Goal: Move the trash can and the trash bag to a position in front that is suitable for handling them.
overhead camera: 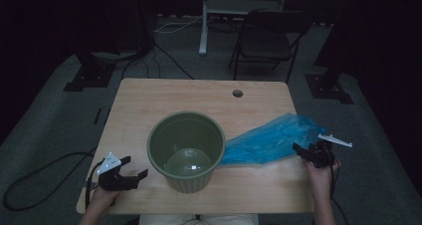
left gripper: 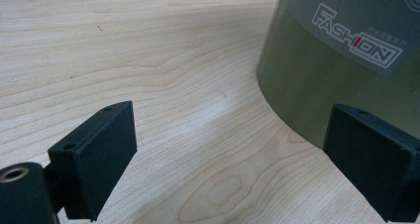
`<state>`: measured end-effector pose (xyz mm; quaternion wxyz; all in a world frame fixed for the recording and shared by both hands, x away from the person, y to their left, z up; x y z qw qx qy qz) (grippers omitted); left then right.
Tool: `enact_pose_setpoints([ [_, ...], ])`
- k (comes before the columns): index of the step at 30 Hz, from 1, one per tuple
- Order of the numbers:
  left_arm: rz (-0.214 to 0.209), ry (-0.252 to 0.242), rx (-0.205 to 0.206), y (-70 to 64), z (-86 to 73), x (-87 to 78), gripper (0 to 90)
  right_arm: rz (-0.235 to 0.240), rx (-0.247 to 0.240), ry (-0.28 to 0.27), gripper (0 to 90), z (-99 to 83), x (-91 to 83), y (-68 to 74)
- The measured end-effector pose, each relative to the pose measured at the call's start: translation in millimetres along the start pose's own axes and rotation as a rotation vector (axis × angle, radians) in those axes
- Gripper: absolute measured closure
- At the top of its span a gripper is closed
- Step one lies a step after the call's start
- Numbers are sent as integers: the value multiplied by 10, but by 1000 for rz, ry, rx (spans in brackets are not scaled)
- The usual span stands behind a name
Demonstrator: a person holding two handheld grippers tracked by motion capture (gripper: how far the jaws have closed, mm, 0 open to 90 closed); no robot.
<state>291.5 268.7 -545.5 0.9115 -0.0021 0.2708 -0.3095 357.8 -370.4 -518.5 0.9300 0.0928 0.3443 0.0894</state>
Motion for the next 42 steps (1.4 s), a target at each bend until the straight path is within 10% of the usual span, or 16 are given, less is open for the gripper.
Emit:
enact_pose_setpoints([
  [11, -5, 6, -2, 4, -9, 7, 69, -115, 73, 88, 158, -92, 469, -239],
  [18, -2, 3, -4, 1, -9, -1, 69, -243, -83, 115, 233, -36, 686, -55],
  [25, -4, 5, -3, 6, -13, -6, 69, -177, -123, 70, 881, 54, 822, 137],
  [42, -2, 5, 2, 6, -10, 2, 69, 33, -235, -71, 894, 773, 909, 725],
])
Point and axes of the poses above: each handheld gripper's, and its own axes: x roughly forward along the jaws, z roughly out of its top, y roughly to its left, the point moved 3 cm from there along x, roughly forward along the jaws, and after that the axes turned 1 degree about -x, right-handed, at the moved point
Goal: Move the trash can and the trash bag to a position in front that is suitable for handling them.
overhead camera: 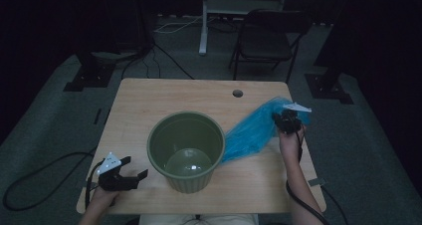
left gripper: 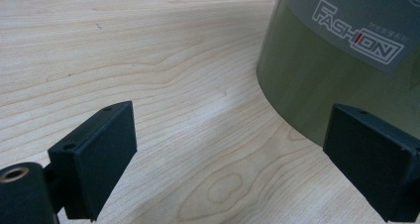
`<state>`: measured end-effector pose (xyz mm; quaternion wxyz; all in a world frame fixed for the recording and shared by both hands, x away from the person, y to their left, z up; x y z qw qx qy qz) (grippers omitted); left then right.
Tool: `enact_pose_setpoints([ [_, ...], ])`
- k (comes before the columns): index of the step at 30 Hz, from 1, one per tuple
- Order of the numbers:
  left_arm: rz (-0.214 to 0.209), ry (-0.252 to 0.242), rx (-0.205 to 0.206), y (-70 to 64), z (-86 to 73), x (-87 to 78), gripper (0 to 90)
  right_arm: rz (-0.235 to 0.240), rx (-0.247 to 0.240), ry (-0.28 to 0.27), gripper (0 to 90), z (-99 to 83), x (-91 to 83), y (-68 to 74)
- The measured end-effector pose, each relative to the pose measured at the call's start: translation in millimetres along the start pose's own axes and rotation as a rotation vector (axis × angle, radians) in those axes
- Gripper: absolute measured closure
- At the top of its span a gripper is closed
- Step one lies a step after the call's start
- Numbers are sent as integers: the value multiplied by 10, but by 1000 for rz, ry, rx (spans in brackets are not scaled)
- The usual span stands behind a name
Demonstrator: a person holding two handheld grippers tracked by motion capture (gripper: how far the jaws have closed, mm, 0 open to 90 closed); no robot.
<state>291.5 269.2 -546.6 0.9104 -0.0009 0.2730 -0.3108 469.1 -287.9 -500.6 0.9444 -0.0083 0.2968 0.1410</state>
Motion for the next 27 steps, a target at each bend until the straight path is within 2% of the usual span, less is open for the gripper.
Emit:
enact_pose_setpoints([
  [2, 1, -1, -4, 6, -3, 1, 69, 11, 6, -6, 894, 52, 34, 53],
  [3, 2, 0, -4, 11, -4, 0, 69, 39, 10, -22, 870, 88, 78, 112],
  [4, 2, 0, -4, 11, -4, 0, 69, 39, 10, -22, 870, 88, 78, 112],
  [5, 3, -1, -4, 10, -3, -3, 69, 36, 12, -22, 793, 95, 96, 126],
  [6, 2, -2, -3, 8, -2, -5, 69, 29, 30, -2, 606, 101, 162, 144],
  [7, 2, -1, -2, 6, -2, -7, 69, 29, 30, -2, 606, 101, 162, 144],
  [9, -1, 0, -1, 3, -5, -8, 69, -7, 42, 33, 514, 84, 208, 127],
  [12, -2, 0, -3, 8, -8, -8, 69, -36, 107, 68, 412, 35, 205, 38],
  [14, 0, -1, -3, 10, -4, -7, 69, -41, 133, 85, 387, -3, 189, -20],
  [15, -1, -2, -1, 3, 0, -9, 69, -68, 159, 117, 357, -79, 162, -99],
  [16, -1, -2, -1, 3, 0, -9, 69, -68, 159, 117, 357, -79, 162, -99],
  [19, -3, -1, 0, -3, 2, -7, 69, -67, 200, 139, 328, -215, 113, -155],
  [20, -3, -1, 0, -4, 2, -4, 69, -37, 237, 149, 320, -337, 82, -146],
  [21, -3, 0, 1, -5, 3, -2, 69, -37, 237, 149, 320, -337, 82, -146],
  [22, -4, 0, 1, -5, 4, 0, 69, -9, 262, 159, 305, -460, 71, -119],
  [25, -6, 2, 3, -13, 6, 6, 69, 15, 279, 167, 297, -536, 75, -82],
  [27, -8, 2, 3, -21, 8, 12, 69, 21, 273, 164, 292, -588, 89, -17],
])
Point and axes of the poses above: each handheld gripper's, and its own axes: x roughly forward along the jaws, z roughly out of its top, y roughly to its left, the point moved 3 cm from there along x, roughly forward along the jaws, and after that the axes turned 1 degree about -x, right-handed, at the moved point
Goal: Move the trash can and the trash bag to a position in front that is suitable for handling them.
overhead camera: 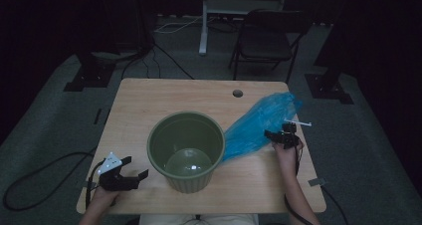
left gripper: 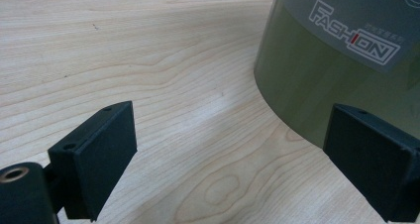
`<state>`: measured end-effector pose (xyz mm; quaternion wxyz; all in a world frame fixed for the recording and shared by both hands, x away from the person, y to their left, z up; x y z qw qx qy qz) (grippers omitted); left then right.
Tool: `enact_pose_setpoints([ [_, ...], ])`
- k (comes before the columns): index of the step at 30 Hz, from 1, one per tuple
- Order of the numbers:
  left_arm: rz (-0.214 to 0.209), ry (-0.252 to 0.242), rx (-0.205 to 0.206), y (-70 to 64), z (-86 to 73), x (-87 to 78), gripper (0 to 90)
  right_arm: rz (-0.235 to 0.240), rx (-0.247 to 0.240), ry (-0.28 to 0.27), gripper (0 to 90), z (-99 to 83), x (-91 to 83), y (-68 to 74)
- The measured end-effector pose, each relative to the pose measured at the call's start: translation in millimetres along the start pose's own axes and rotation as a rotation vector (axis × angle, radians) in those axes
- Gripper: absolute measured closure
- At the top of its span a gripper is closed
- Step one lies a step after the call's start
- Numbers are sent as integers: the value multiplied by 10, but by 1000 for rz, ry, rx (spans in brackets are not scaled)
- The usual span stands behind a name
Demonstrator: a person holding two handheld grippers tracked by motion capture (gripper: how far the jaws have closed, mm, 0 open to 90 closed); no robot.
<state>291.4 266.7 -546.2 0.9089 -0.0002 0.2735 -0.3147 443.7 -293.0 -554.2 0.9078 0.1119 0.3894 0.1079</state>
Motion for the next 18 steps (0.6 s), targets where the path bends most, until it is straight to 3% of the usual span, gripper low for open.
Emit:
enact_pose_setpoints([
  [4, 0, 2, 2, 3, 0, 5, 69, 3, -47, 5, 279, -76, 73, 164],
  [6, 0, -1, -1, 4, -1, 0, 69, -30, -93, -4, 279, -93, 124, 278],
  [7, 0, -2, 0, 5, -1, -2, 69, -30, -93, -4, 279, -93, 124, 278],
  [8, 2, -1, 1, 10, -2, -9, 69, -74, -144, -9, 287, -116, 161, 364],
  [9, 2, -1, 1, 10, -2, -9, 69, -74, -144, -9, 287, -116, 161, 364],
  [11, 3, -3, 0, 12, -2, -13, 69, -119, -198, -9, 290, -133, 201, 445],
  [12, 4, -3, 1, 12, -3, -13, 69, -147, -238, -12, 373, -137, 233, 512],
  [14, 3, -4, -1, 14, -3, -14, 69, -155, -257, -13, 405, -135, 248, 540],
  [18, 3, 0, 1, 14, -4, -7, 69, -133, -277, -16, 587, -86, 312, 629],
])
Point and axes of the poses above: each handheld gripper's, and its own axes: x roughly forward along the jaws, z roughly out of its top, y roughly to its left, the point moved 3 cm from there along x, roughly forward along the jaws, and after that the axes turned 1 degree about -x, right-handed, at the moved point
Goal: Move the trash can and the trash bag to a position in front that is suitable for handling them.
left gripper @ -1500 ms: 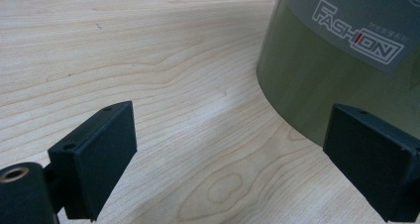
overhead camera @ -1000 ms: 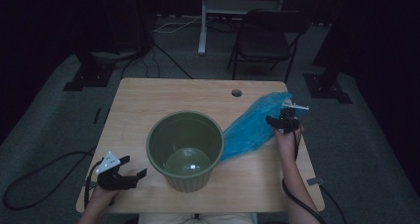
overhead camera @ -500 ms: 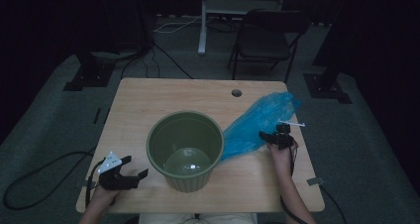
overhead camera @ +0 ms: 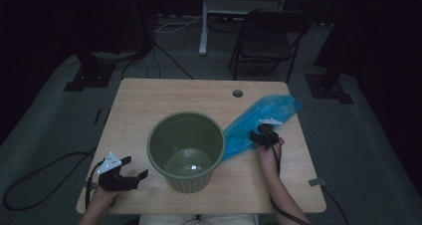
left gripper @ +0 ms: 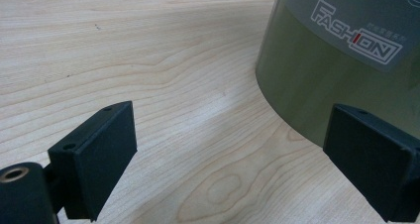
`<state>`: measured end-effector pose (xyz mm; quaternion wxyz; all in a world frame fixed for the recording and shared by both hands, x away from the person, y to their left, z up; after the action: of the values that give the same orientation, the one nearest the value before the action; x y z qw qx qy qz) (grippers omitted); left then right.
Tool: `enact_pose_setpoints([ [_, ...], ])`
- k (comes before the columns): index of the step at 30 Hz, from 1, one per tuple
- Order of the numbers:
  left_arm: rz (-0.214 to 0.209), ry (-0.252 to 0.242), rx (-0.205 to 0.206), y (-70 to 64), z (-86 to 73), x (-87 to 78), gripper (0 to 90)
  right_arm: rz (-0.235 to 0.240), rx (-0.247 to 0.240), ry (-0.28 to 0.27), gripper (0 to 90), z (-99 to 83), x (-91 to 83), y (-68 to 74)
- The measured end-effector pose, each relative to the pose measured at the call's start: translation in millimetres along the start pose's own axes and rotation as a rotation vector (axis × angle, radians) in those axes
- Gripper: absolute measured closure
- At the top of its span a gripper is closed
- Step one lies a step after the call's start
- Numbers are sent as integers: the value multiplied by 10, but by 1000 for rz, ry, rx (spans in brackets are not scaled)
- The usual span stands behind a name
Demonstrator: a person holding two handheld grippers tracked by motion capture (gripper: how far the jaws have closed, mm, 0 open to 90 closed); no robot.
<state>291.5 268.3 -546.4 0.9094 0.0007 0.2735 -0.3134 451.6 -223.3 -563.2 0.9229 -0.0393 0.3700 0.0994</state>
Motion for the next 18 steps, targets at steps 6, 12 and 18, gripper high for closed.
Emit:
enact_pose_setpoints([
  [6, 2, -5, -4, 5, 1, -14, 69, 97, 4, -2, 888, 82, 62, 63],
  [12, 5, -4, -6, 20, -3, -22, 69, 134, -9, -33, 896, 134, -79, -51],
  [18, 6, -6, -1, 10, 6, -18, 69, 290, 3, -27, 897, 91, -394, -304],
])
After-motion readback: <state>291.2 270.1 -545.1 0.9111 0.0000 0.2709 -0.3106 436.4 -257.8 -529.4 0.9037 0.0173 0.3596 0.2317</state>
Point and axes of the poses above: each handheld gripper's, and its own axes: x roughly forward along the jaws, z roughly out of its top, y roughly to its left, the point moved 3 cm from there along x, roughly forward along the jaws, and after that the axes turned 1 degree about -x, right-handed, at the moved point
